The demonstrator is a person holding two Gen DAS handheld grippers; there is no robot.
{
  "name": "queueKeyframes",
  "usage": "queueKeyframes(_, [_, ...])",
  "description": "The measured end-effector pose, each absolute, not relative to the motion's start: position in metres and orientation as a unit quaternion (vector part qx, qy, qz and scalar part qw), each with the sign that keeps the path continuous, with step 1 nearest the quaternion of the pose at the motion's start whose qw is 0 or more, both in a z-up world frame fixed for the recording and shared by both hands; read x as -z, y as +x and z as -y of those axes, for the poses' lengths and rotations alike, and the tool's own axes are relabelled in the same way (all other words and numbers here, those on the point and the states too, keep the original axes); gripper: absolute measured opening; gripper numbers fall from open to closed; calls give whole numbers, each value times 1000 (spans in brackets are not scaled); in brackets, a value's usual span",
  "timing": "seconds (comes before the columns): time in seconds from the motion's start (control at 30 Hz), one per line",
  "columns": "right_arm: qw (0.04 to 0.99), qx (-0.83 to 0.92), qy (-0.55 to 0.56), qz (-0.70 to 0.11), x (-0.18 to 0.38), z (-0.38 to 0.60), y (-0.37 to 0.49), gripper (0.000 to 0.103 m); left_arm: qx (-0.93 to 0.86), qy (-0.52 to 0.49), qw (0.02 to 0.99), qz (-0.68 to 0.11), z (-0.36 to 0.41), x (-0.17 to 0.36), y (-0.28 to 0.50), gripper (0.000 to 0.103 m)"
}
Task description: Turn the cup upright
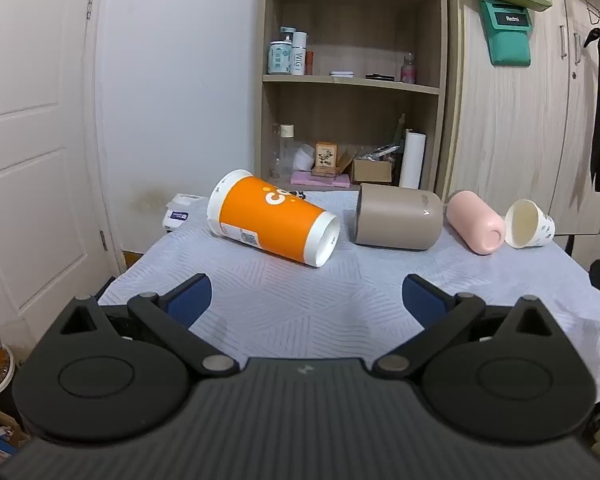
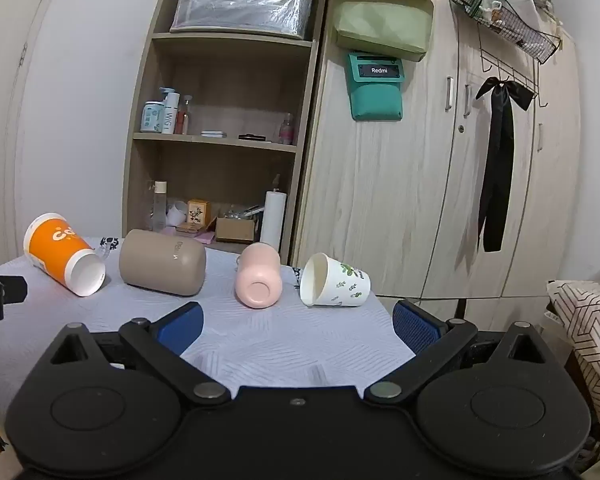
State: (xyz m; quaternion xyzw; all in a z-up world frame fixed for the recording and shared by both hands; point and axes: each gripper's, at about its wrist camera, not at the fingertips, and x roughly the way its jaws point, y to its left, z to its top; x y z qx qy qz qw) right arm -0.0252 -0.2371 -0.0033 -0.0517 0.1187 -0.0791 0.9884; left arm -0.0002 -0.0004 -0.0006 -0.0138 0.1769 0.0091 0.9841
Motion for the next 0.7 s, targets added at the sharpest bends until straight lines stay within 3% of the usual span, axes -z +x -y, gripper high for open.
queueKeyframes(0.7, [989, 75, -41, -124, 11, 228, -22, 103, 0, -23, 983, -182, -4, -2, -2, 103])
